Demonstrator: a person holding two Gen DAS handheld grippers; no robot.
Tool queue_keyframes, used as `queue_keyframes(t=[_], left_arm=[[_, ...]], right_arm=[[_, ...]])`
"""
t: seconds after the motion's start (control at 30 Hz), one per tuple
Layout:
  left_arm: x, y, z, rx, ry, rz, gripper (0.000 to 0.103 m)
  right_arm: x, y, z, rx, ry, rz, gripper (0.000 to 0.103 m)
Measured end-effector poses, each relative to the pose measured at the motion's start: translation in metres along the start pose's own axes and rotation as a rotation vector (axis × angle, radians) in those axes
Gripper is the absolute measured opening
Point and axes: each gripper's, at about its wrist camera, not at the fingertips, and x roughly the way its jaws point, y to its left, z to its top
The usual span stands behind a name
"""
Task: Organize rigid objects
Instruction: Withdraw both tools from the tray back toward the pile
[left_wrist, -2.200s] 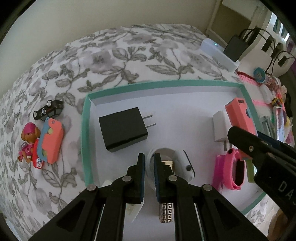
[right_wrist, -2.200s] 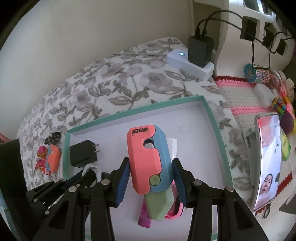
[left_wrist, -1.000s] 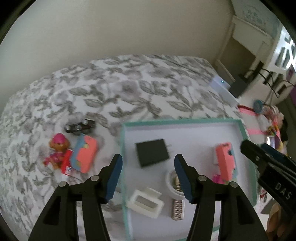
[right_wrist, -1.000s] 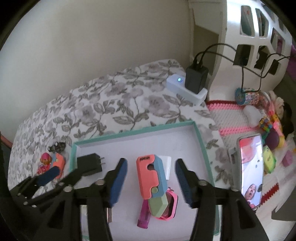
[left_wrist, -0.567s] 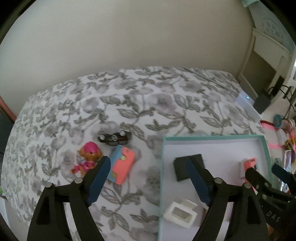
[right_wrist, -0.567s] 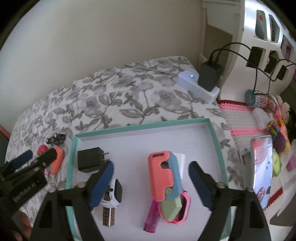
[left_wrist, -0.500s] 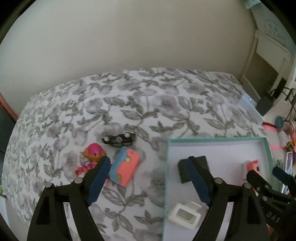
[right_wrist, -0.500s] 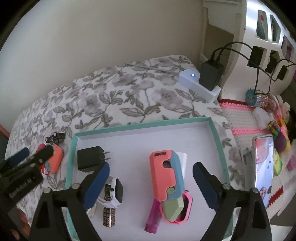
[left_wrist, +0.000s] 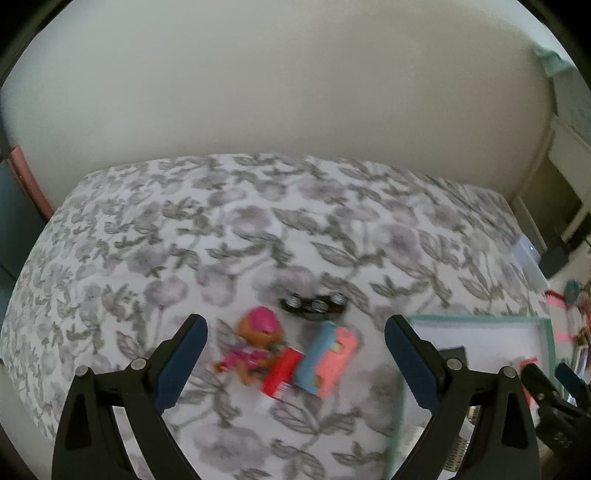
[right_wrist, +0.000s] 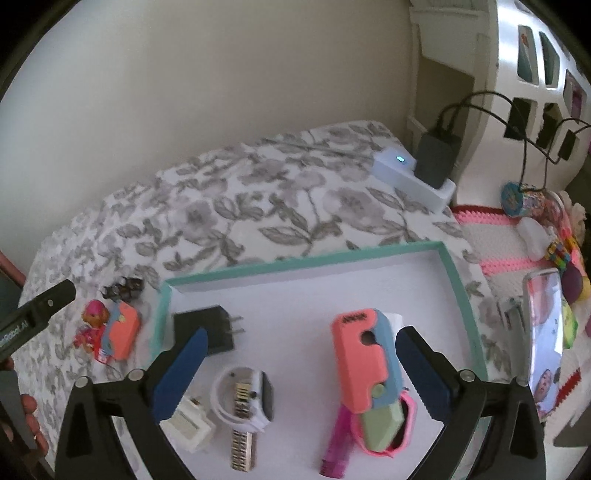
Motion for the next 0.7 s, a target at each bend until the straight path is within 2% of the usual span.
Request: queue_keyframes(t=[0.2, 0.33, 0.7], left_arm=[[-0.005, 0.051, 0.01, -0.067, -0.047, 0.043, 0.097], [-0.008, 0.086, 0.015, -0.129, -0.048, 0.03, 0.097], [0.002, 0.145, 0.02, -0.194, -0.001, 0.015, 0.097]], right_arm=[[-0.011, 0.024, 0.004, -0.033, -0.053, 0.043, 0.103], [-0.018, 0.048, 0.006, -0.096, -0.091, 0.054, 0.103], [-0.025, 0.126, 0.008, -0.21, -0.105, 0.154, 0.103]])
